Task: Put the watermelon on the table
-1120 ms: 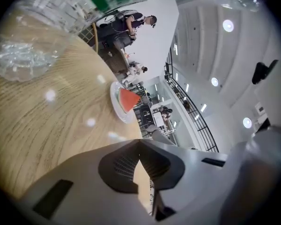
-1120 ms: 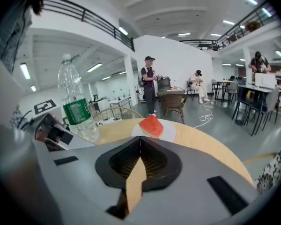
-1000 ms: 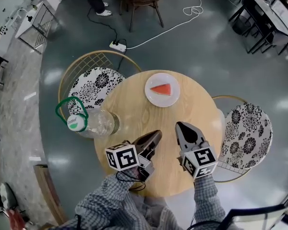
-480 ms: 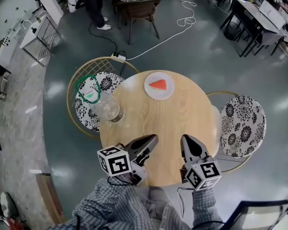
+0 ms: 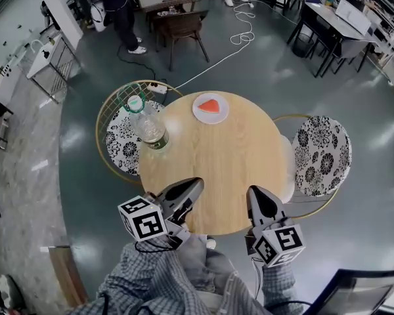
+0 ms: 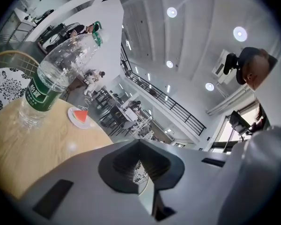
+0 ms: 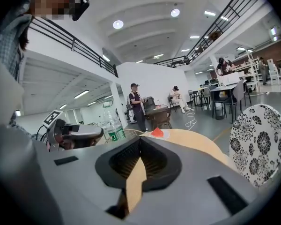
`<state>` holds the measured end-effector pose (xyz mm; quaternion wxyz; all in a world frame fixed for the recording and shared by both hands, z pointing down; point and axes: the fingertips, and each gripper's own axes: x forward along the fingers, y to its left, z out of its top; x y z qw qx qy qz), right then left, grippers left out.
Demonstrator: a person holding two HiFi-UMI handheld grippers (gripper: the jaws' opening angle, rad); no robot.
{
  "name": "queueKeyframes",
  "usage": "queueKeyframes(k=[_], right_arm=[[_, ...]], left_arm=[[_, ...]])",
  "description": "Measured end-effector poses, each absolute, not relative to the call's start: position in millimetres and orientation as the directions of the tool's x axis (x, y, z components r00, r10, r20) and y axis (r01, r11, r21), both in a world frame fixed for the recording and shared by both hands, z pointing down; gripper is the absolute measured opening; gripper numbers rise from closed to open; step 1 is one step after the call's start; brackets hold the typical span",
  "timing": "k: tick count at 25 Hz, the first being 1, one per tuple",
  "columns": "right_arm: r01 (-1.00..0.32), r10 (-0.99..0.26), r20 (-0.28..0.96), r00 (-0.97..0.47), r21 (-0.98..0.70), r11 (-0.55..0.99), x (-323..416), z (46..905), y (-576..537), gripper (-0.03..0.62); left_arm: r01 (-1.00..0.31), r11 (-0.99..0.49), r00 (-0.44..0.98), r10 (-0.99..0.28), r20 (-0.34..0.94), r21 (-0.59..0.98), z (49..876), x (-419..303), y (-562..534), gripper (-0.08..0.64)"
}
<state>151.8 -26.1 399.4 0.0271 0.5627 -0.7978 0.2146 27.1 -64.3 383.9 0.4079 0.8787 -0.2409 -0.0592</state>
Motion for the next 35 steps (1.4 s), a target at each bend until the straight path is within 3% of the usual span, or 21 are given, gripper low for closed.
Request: queueKeyframes(k=[16,29,35], right_arm=[[-0.913,-0.93,0.274,-0.244,-0.388,0.125,156,378,40,0.009],[-0.913,-0.939,0.112,-0.326,-0.295,0.282,97,327,15,0.009],[-0.915,-0.936,0.122,-0.331,-0.283,0.287,87,331,16,0.009]], left_arm=[[-0.279,-0.634,0.938,-0.341,0.063,0.721,343,38,-1,0.006],[-0.259,-0.67,0.94,-0.341,0.02,0.695,324,7,-24,0.006],[-0.239,-0.68,0.946,-0.323,0.009,0.693,323,4,-25,0.006]])
